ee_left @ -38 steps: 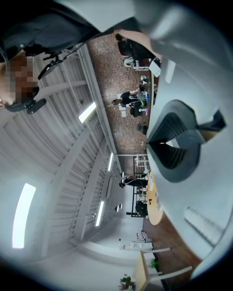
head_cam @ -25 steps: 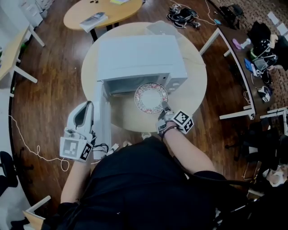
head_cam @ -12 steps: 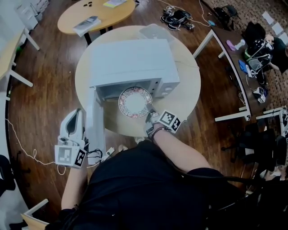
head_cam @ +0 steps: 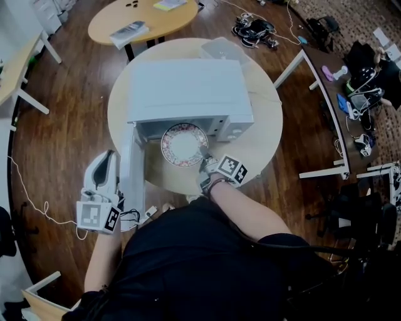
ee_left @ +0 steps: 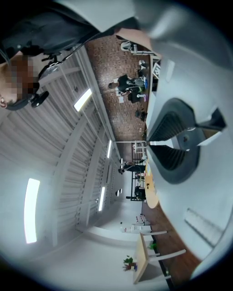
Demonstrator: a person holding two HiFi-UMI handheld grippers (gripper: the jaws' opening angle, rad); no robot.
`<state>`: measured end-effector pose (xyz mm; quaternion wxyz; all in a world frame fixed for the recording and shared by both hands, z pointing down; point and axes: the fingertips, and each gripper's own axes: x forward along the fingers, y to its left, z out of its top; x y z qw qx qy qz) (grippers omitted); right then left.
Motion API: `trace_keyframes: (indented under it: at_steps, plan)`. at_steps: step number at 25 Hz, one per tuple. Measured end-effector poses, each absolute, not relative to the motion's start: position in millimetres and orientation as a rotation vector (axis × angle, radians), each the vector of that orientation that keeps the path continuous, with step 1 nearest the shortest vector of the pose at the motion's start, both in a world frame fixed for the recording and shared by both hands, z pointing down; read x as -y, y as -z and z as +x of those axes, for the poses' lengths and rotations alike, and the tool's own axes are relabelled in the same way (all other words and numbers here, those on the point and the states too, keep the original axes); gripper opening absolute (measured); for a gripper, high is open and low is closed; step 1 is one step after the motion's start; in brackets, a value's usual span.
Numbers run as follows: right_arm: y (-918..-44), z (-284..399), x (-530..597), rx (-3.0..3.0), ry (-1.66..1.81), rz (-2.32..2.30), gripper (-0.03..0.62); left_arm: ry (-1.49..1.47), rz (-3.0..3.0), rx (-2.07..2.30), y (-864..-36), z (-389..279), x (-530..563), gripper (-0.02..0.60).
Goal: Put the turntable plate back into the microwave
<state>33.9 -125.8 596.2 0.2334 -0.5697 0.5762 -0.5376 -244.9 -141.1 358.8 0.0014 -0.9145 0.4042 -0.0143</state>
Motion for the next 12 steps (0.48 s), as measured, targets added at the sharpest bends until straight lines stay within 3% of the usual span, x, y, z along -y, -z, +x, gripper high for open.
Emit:
trace_keyframes:
  at_steps: [12]
  plan:
    - [-595, 42, 139, -1.579, 1.481, -1.552, 0.018, 0.067, -2.869, -1.285, -360, -232, 158, 0.024]
